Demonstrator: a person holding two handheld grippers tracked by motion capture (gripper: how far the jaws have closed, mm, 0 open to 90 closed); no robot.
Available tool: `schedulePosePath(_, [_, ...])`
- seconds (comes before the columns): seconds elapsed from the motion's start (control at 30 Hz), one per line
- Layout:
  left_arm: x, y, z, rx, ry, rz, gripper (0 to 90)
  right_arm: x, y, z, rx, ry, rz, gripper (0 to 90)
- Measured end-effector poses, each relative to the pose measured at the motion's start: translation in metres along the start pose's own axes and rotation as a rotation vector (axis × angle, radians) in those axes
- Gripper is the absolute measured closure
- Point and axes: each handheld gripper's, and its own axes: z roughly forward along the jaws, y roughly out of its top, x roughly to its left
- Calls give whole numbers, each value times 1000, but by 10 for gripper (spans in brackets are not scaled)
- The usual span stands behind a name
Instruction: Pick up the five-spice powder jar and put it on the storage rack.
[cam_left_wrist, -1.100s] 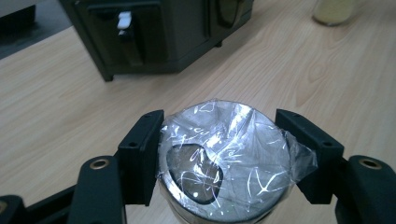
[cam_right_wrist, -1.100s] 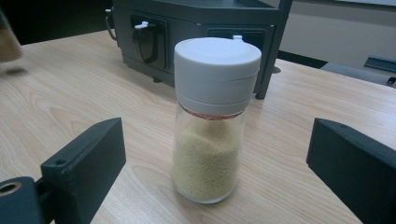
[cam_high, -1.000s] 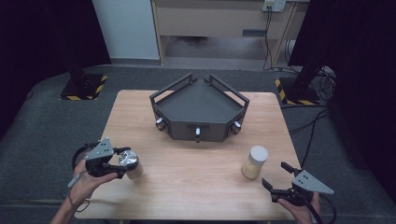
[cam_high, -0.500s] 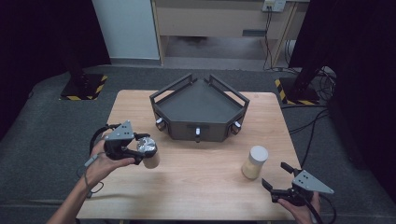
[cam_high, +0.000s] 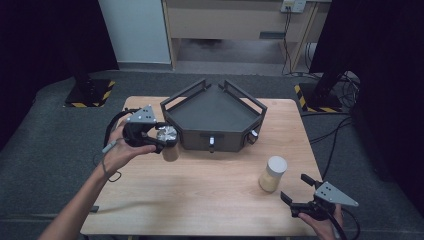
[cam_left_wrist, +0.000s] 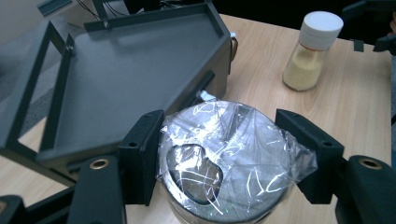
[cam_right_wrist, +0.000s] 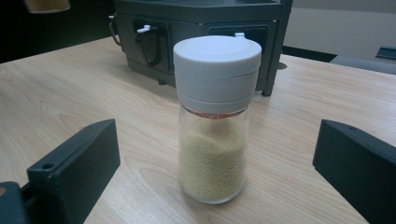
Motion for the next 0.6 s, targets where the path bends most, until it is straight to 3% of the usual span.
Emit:
schedulePosePath(0.43, [22, 47, 13, -6, 40, 0, 339, -1, -1, 0, -4, 3, 5, 9])
schedulePosePath(0.6, [34, 60, 25, -16, 55, -22, 339, -1, -1, 0, -3, 6, 3, 10])
